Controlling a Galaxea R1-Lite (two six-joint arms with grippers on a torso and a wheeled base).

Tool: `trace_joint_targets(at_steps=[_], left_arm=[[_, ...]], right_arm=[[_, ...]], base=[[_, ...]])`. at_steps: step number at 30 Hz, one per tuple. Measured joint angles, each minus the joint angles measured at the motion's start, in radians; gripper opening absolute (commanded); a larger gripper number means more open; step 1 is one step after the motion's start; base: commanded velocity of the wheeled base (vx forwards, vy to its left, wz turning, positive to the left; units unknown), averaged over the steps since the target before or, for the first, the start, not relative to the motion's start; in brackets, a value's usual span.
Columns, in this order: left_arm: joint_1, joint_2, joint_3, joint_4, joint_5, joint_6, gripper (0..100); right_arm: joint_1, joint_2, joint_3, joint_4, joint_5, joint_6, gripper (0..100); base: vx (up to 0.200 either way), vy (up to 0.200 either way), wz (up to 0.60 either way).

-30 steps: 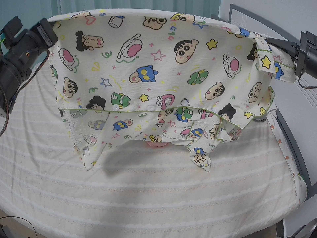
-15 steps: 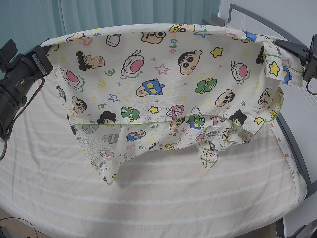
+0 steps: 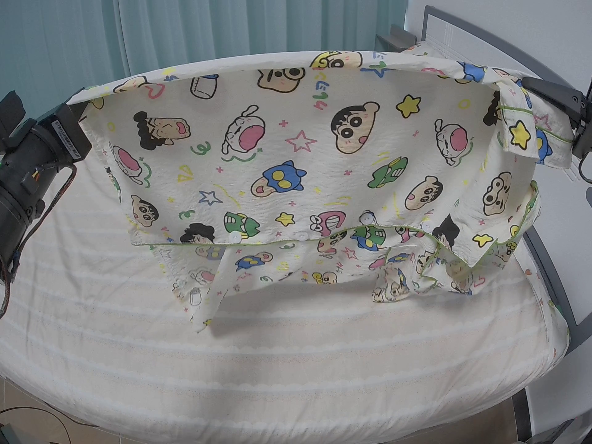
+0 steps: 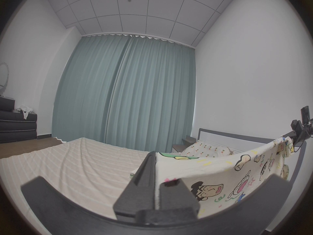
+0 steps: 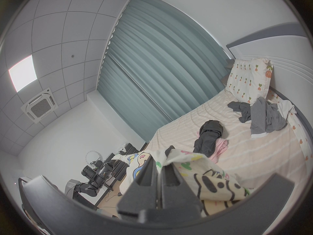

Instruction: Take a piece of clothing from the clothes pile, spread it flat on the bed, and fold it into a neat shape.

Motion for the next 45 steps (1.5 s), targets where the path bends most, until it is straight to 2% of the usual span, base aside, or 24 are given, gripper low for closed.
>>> trace_joint_targets(at_steps=[5, 28, 39, 45], left_arm=[[0.002, -0.009, 0.015, 0.000, 0.000, 0.000, 0], [0.023, -0.025, 0.031, 0.001, 0.003, -0.004, 0], [0.052, -0.030, 0.029, 0.001, 0.003, 0.000, 0], [0.067, -0.036, 0.029, 0.001, 0.003, 0.001, 0]], right_arm=[[0.005, -0.001, 0.015, -0.001, 0.000, 0.000, 0], [0.039, -0.001, 0.027, -0.001, -0.001, 0.000, 0], [0.125, 0.005, 0.009, 0.000, -0.013, -0.003, 0], [0.140, 0.006, 0.010, -0.001, -0.014, -0.003, 0]], base=[[0.000, 0.000, 0.00], [0.000, 0.200, 0.00], [0.000, 0.200, 0.00], [0.000, 0.200, 0.00]])
